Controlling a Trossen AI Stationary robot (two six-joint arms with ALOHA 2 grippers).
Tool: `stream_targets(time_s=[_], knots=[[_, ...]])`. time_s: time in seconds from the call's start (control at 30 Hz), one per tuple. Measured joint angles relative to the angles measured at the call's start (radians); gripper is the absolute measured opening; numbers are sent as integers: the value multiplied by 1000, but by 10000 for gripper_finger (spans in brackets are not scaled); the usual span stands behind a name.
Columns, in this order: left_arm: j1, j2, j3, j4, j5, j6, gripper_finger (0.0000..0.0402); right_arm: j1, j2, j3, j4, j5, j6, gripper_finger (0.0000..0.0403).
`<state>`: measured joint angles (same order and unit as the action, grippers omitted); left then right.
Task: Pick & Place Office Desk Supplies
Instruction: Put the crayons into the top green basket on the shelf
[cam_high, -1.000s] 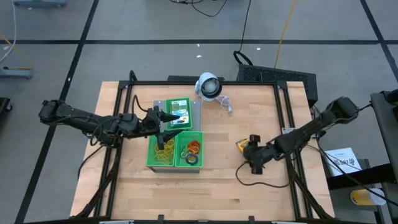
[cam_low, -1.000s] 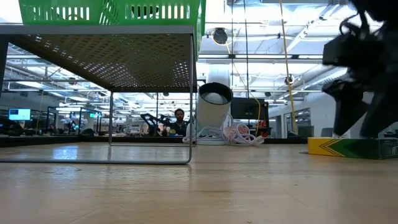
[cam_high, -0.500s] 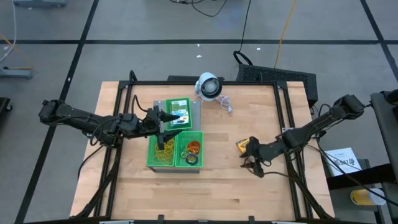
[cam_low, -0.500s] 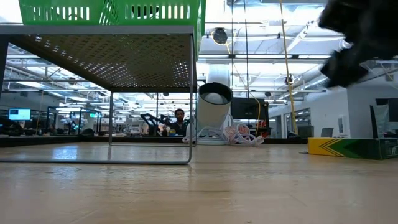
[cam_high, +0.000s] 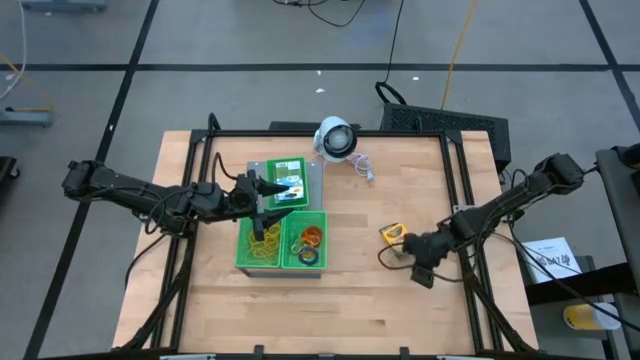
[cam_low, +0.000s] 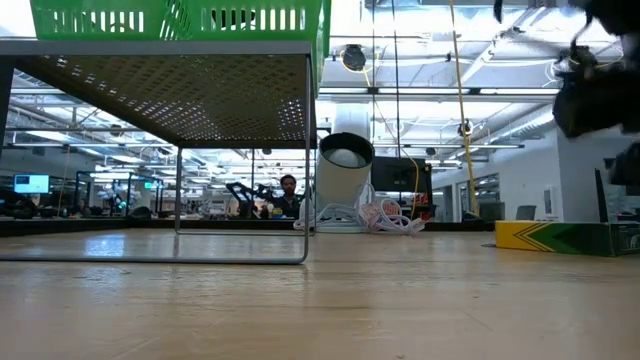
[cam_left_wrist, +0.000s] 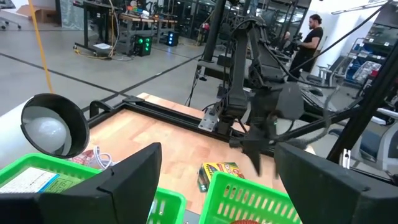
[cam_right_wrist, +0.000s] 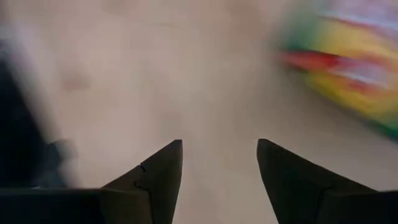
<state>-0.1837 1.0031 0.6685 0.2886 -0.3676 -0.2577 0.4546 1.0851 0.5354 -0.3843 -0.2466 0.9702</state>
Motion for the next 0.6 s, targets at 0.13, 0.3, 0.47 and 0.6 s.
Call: stream_targets(time_s=[0.13,0.3,0.47,0.6], knots=[[0,0,0,0,0,0,316,-3,0,0,-211,149,56,196],[0,0,0,0,0,0,313,-25,0,0,-290,424,63,196],[0,0,0,0,0,0,321,-51,-1,-17,-269,678,13,196],[0,0,0,0,0,0,322,-77,-1,-27,-264,771,-72,196]])
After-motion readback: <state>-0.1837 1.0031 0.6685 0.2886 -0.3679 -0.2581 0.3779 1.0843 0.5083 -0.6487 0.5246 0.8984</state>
